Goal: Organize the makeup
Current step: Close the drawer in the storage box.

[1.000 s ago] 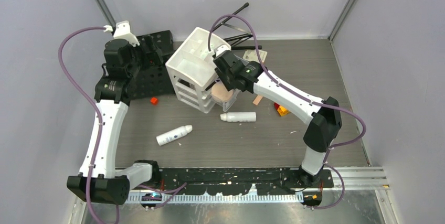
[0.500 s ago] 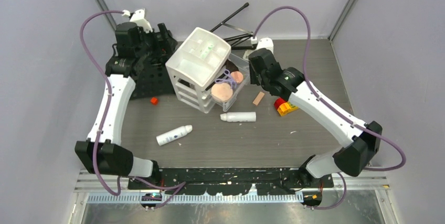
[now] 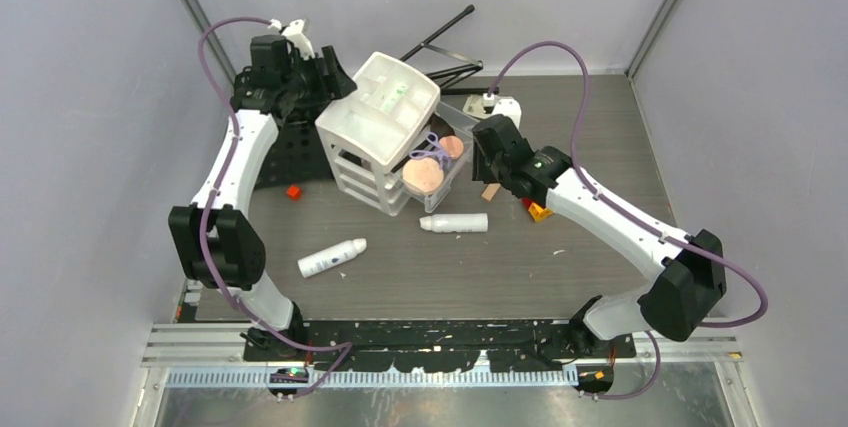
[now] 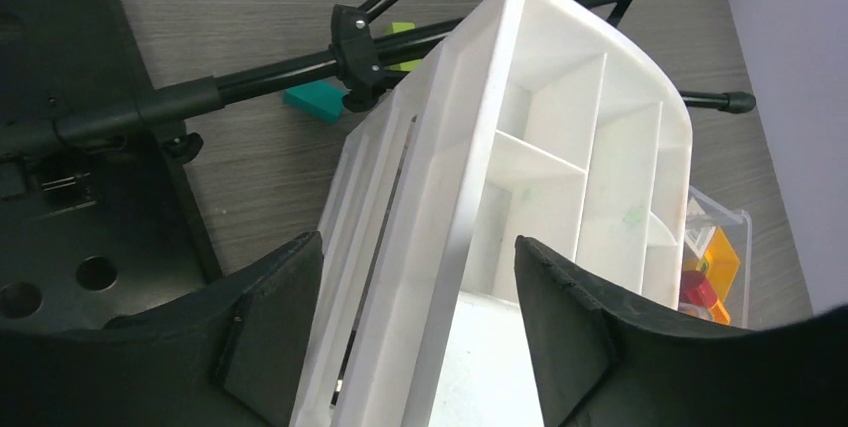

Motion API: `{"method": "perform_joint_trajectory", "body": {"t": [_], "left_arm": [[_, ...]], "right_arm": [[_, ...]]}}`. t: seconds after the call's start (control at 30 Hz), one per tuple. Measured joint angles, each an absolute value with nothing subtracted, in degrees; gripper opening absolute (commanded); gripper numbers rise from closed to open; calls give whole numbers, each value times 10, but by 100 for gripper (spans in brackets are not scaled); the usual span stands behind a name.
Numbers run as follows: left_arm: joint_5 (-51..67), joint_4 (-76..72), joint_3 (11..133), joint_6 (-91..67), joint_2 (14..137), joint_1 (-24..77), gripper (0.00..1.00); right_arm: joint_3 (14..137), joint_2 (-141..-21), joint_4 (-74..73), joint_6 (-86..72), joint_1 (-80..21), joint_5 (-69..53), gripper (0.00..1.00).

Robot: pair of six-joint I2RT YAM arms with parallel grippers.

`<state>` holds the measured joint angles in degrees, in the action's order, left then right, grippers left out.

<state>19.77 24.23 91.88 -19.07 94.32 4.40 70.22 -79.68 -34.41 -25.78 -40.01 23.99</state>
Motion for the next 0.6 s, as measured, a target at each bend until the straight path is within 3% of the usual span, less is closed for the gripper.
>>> {"method": "perform_joint_trajectory", "body": {"t": [0.23, 0.6], "left_arm": [[241, 229, 919, -192, 948, 44, 60], [271, 224, 919, -193, 958, 44, 59]], "right_arm": [[702, -825, -313, -271, -400, 213, 41], [725, -895, -290, -282, -400, 192, 41]]}}
